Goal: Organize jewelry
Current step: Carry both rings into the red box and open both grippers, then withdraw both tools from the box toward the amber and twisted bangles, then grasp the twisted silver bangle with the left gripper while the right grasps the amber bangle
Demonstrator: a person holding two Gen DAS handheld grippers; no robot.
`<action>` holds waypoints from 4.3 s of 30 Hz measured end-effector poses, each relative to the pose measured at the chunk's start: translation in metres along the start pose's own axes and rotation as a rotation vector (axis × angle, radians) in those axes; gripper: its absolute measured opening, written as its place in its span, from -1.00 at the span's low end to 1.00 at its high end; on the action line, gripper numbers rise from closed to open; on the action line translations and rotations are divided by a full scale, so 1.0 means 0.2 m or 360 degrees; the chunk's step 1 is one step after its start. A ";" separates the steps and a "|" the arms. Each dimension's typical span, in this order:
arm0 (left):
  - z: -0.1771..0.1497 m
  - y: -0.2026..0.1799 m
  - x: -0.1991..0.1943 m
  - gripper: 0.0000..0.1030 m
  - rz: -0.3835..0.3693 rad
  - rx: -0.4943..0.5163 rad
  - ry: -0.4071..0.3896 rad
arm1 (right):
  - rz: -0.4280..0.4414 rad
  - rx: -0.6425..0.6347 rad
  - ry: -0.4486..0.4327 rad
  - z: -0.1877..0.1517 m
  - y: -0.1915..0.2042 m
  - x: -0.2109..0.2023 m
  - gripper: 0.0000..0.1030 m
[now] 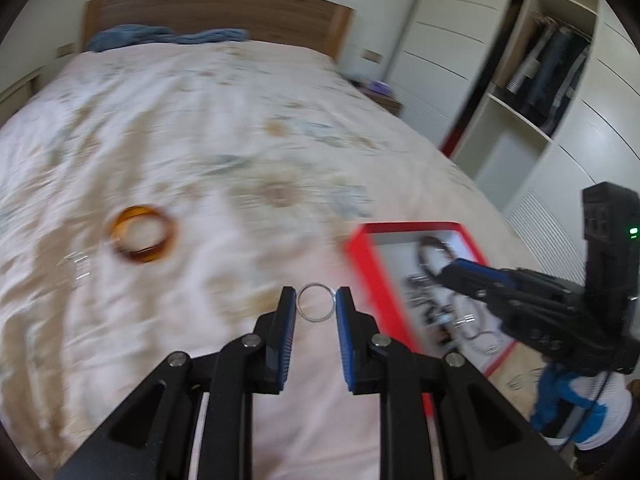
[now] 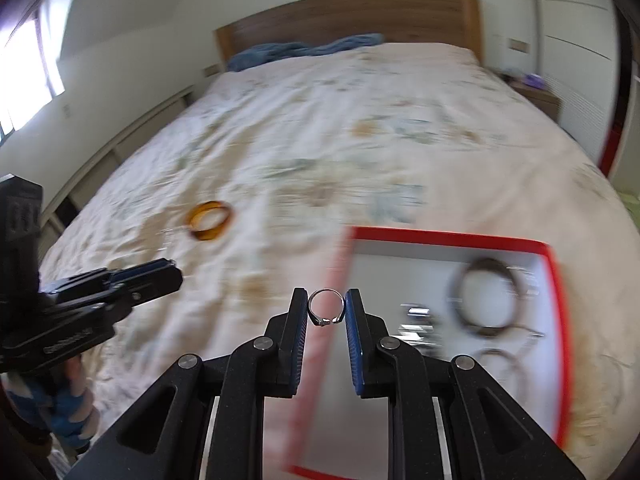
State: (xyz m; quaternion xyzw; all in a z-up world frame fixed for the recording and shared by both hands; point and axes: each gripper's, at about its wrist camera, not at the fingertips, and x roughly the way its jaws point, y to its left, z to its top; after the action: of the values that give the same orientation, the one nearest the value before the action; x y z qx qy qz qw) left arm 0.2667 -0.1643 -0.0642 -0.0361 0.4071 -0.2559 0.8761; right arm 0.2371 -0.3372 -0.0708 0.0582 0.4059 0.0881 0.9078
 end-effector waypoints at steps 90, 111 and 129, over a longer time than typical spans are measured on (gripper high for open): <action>-0.13 0.80 -0.36 -0.41 0.0569 -0.0226 -0.0074 | 0.0223 -0.0239 0.0158 0.09 0.66 0.06 -0.23; -0.08 1.25 0.21 -0.76 0.0536 -0.0175 0.0132 | 0.0206 -0.0211 0.0314 0.40 0.80 1.09 -0.24; -0.06 1.18 0.19 -0.93 0.0607 -0.0105 0.0105 | 0.0119 -0.0322 0.0338 0.38 0.84 1.20 -0.79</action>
State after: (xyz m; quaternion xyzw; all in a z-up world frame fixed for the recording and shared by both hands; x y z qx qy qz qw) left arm 0.3763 0.0234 -0.1627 0.0215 0.4431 -0.0729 0.8932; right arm 0.4322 -0.1251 -0.1645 -0.0282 0.4863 0.1680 0.8570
